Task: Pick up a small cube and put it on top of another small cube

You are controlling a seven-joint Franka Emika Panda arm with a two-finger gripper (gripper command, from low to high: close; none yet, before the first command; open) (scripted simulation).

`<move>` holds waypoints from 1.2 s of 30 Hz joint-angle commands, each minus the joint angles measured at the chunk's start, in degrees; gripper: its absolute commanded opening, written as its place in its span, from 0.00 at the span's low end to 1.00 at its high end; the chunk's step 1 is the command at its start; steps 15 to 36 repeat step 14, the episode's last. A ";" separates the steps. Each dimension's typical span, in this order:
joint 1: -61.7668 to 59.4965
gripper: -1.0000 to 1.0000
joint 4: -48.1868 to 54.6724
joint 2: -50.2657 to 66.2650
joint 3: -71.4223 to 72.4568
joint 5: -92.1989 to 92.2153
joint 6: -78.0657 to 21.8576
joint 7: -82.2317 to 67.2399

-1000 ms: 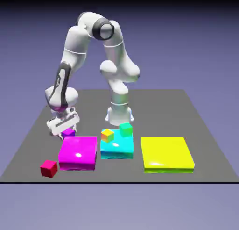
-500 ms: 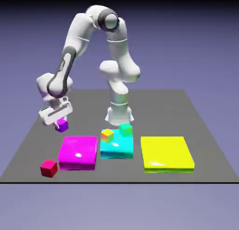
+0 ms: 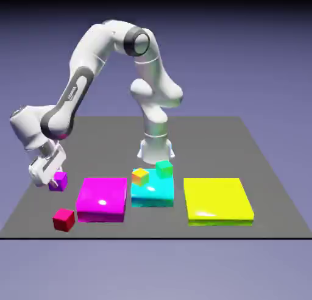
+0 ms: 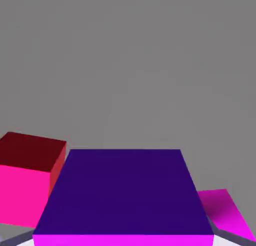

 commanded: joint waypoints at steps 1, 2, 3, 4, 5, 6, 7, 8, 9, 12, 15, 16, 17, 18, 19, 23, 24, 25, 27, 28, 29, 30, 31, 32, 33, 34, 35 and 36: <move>-0.20 0.00 2.08 0.99 1.05 -0.93 -1.14 0.17; -0.40 0.00 4.16 1.98 2.09 -1.68 -2.25 0.24; -0.60 0.00 6.23 2.97 3.14 -2.43 -3.35 0.32; -0.80 0.00 8.31 3.96 4.19 -3.18 -4.45 0.40; -1.00 0.00 10.39 4.95 5.24 -3.93 -5.56 0.48; -1.05 0.00 11.01 5.25 5.55 -4.16 -5.89 0.50; -1.05 0.00 11.01 5.25 5.55 -4.16 -5.89 0.50; -0.87 0.00 10.00 6.74 5.93 -3.58 -3.40 0.03; -0.69 0.00 9.00 8.23 6.30 -3.00 -0.91 -0.45; -0.47 1.00 7.78 10.05 6.76 -2.29 2.12 -1.03; -0.65 1.00 8.78 8.56 6.39 -2.87 -0.37 -0.56; -0.65 1.00 8.78 8.56 6.39 -2.87 -0.37 -0.56; -0.65 1.00 8.78 8.56 6.39 -2.87 -0.37 -0.56; -0.65 1.00 8.78 8.56 6.39 -2.87 -0.37 -0.56; -0.65 1.00 8.78 8.56 6.39 -2.87 -0.37 -0.56; -0.65 1.00 8.78 8.56 6.39 -2.87 -0.37 -0.56; -0.65 1.00 8.78 8.56 6.39 -2.87 -0.37 -0.56; -0.65 1.00 8.78 8.56 6.39 -2.87 -0.37 -0.56; -0.65 1.00 8.78 8.56 6.39 -2.87 -0.37 -0.56; -0.65 1.00 8.78 8.56 6.39 -2.87 -0.37 -0.56; -0.65 1.00 8.78 8.56 6.39 -2.87 -0.37 -0.56; -0.65 1.00 8.78 8.56 6.39 -2.87 -0.37 -0.56; -0.65 1.00 8.78 8.56 6.39 -2.87 -0.37 -0.56; -0.65 1.00 8.78 8.56 6.39 -2.87 -0.37 -0.56; -0.65 1.00 8.78 8.56 6.39 -2.87 -0.37 -0.56; -0.65 1.00 8.78 8.56 6.39 -2.87 -0.37 -0.56; -0.65 1.00 8.78 8.56 6.39 -2.87 -0.37 -0.56; -0.65 1.00 8.78 8.56 6.39 -2.87 -0.37 -0.56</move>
